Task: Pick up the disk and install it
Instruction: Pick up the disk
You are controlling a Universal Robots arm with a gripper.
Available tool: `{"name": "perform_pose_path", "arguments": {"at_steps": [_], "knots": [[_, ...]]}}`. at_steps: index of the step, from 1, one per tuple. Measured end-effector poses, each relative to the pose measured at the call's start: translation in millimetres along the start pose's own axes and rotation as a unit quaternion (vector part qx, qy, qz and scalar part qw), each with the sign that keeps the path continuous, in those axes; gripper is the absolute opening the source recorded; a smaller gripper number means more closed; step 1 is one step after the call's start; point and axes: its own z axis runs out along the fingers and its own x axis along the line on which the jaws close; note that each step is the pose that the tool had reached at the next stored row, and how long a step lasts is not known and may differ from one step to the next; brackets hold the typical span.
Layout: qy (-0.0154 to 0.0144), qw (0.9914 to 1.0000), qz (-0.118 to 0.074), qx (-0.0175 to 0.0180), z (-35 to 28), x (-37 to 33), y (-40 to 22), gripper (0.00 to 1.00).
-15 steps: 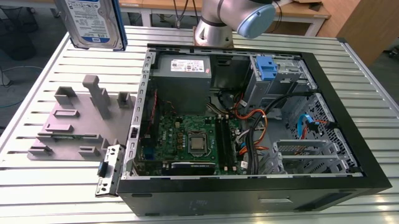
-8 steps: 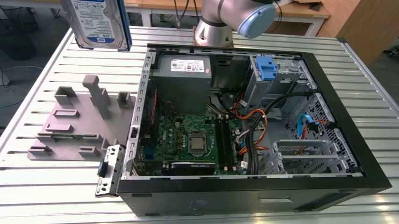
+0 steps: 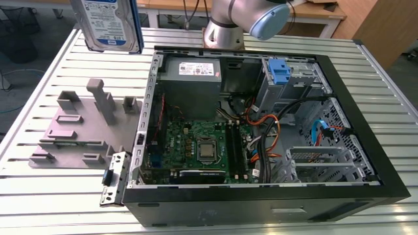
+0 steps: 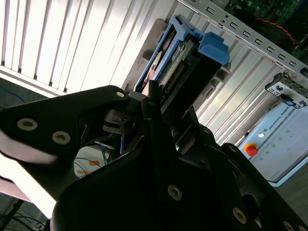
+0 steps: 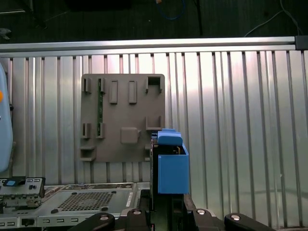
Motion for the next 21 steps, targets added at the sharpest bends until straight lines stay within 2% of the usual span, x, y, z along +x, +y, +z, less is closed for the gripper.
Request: {"name": "perform_pose_path", "arguments": {"at_steps": [13, 21], "knots": [[0.0000, 1.00000, 0.000, 0.0000, -0.1, -0.2, -2.7, 0.35], [0.0000, 1.00000, 0.000, 0.0000, -0.7, -0.8, -14.6, 0.35]]}}
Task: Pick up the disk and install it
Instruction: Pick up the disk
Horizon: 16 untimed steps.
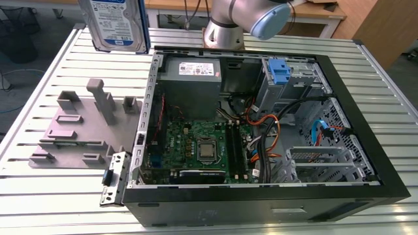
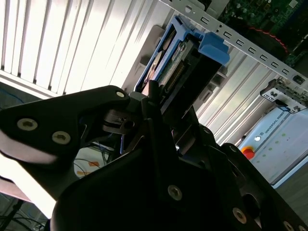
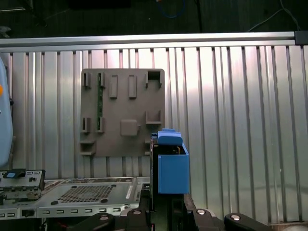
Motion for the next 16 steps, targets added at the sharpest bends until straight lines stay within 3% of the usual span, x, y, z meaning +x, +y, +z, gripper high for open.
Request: {"name": "perform_pose_path", "arguments": {"at_steps": [9, 16], "knots": [[0.0000, 1.00000, 0.000, 0.0000, -0.6, -0.8, -14.6, 0.35], [0.0000, 1.00000, 0.000, 0.0000, -0.9, -1.2, -22.0, 0.35]]}}
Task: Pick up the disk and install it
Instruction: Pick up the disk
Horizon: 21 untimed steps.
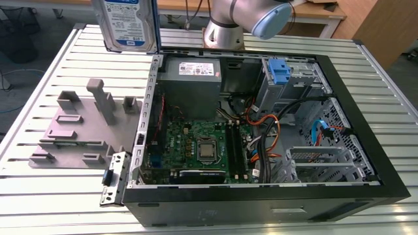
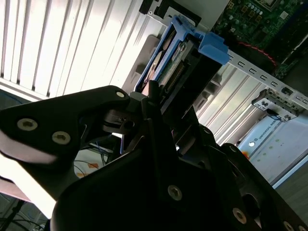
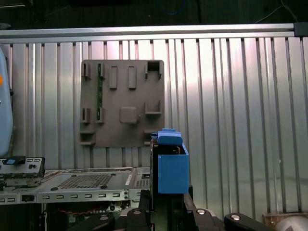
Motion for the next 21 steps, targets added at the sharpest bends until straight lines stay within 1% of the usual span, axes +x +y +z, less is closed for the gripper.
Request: {"name": "perform_pose_path", "arguments": {"at_steps": [5, 21], "knots": [[0.0000, 1.00000, 0.000, 0.0000, -0.1, -0.2, -4.5, 0.35], [0.0000, 1.00000, 0.000, 0.0000, -0.2, -0.3, -6.2, 0.35]]}}
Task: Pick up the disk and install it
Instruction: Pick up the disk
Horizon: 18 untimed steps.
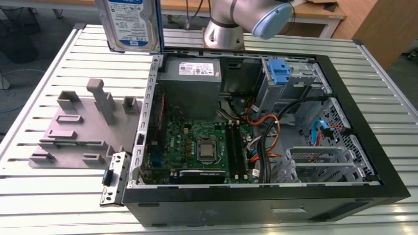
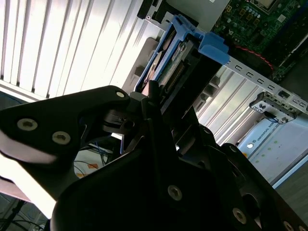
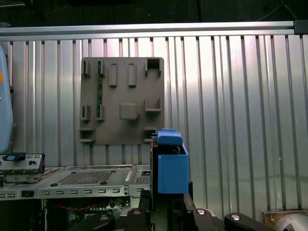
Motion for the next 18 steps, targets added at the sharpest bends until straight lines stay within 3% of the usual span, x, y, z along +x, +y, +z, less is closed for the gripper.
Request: {"name": "perform_pose_path", "arguments": {"at_steps": [8, 18], "knots": [[0.0000, 1.00000, 0.000, 0.0000, -0.2, -0.4, -6.9, 0.35], [0.0000, 1.00000, 0.000, 0.0000, -0.9, -1.4, -25.9, 0.35]]}}
